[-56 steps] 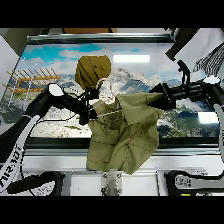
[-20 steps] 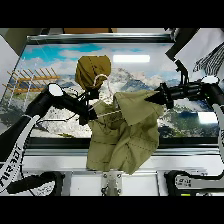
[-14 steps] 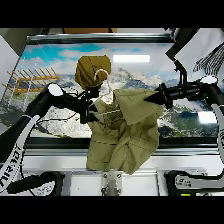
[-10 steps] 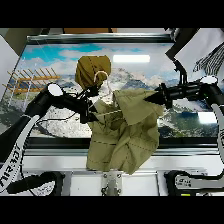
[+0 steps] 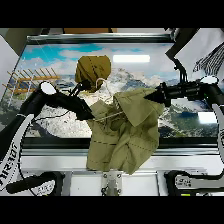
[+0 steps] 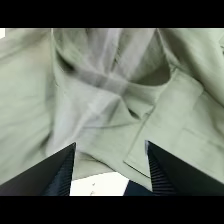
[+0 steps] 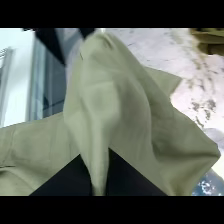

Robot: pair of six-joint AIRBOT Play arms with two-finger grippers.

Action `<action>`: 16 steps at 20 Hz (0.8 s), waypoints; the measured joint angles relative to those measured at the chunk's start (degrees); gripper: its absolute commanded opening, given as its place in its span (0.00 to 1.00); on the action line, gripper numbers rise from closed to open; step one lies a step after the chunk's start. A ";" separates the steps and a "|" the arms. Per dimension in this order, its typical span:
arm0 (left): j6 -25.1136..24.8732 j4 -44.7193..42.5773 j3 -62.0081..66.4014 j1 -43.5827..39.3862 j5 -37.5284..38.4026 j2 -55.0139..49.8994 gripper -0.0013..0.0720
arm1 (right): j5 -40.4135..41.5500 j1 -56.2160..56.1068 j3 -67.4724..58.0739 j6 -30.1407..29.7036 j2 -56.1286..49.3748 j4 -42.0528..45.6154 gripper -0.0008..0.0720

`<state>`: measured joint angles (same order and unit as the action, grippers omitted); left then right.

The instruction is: Fold the clothes and pants, and hang the long-sleeved shirts on hangers.

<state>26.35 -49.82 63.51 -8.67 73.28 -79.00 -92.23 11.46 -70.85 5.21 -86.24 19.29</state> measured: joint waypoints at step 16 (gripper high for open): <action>26.49 -7.21 -2.01 7.96 -7.43 13.44 0.73 | 1.46 2.21 0.00 4.79 9.29 -11.61 0.02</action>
<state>52.84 -57.04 61.49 -0.71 65.84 -65.56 -90.76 13.67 -70.85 10.00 -76.95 7.68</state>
